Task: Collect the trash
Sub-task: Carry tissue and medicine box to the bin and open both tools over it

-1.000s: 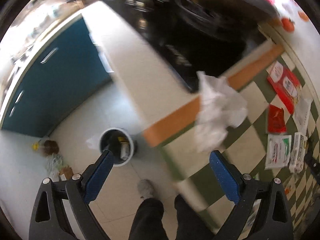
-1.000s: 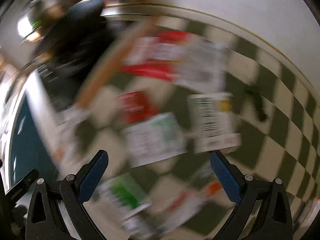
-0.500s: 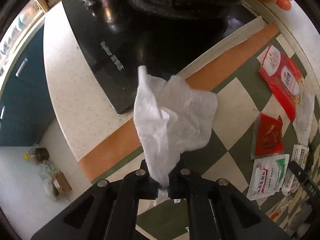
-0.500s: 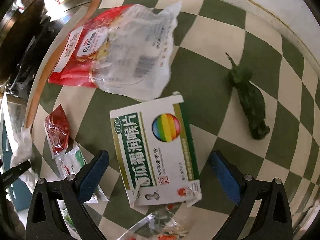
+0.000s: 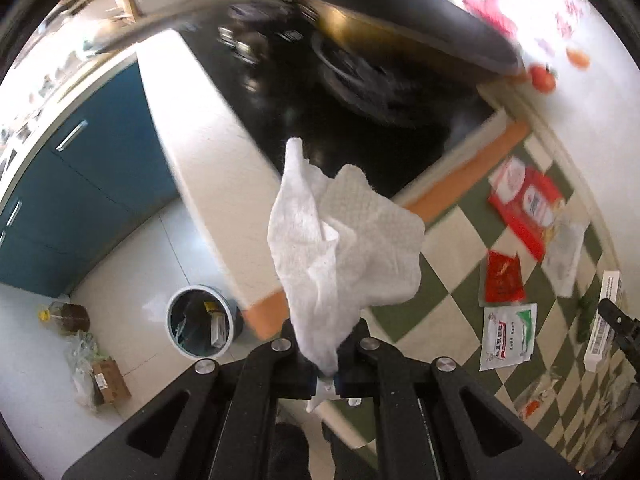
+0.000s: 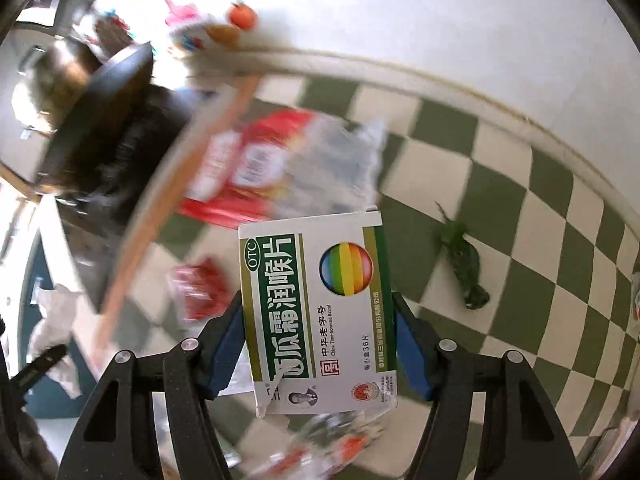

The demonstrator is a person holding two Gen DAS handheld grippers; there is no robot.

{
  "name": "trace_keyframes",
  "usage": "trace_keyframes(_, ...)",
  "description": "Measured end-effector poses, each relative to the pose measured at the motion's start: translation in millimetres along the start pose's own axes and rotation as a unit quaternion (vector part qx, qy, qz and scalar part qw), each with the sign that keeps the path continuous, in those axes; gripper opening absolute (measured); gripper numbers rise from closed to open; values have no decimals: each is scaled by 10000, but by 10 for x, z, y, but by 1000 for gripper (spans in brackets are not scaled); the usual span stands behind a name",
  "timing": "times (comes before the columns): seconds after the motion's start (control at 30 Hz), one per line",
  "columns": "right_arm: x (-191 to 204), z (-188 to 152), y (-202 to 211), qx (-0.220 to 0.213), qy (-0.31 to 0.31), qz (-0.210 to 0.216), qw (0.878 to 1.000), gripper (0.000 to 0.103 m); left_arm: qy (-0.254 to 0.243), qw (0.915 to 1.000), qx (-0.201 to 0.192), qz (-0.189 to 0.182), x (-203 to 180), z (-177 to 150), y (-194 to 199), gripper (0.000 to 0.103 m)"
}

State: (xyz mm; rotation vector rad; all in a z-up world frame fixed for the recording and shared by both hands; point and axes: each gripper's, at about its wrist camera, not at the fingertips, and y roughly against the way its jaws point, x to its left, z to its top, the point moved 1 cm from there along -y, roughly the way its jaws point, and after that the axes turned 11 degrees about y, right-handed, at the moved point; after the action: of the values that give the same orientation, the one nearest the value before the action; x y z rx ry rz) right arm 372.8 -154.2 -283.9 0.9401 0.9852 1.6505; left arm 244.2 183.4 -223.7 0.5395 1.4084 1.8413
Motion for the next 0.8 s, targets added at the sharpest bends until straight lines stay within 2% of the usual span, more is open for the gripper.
trace_keyframes(0.1,476,-79,229,-55,258,410,9988,69,178,9996,-214,-2,479,35,215,3)
trace_keyframes(0.2,1192,-182,224,33,687,868,9938,69,441,9985,-314,116,1055,12,326,3)
trace_keyframes(0.3,2048,-440,96,249,1217,1257,9843,69,807,9958,-303,316,1638,-67,323,3)
trace_keyframes(0.43,3218,-917,-231,574,2047,1581,9643,69,1338,9891,-98,608,2465,-251,64,3)
trace_keyframes(0.53,3906,-1331,-698,812,2512,1640,9505,69,1695,9826,187,736,3008,-433,-357,3)
trace_keyframes(0.63,4415,-1714,-1240,1031,2765,1580,9423,69,2001,9752,597,740,3530,-646,-972,3)
trace_keyframes(0.8,4846,-2402,-2475,1531,2819,1473,9356,69,2388,9612,1321,398,4082,-970,-2178,3)
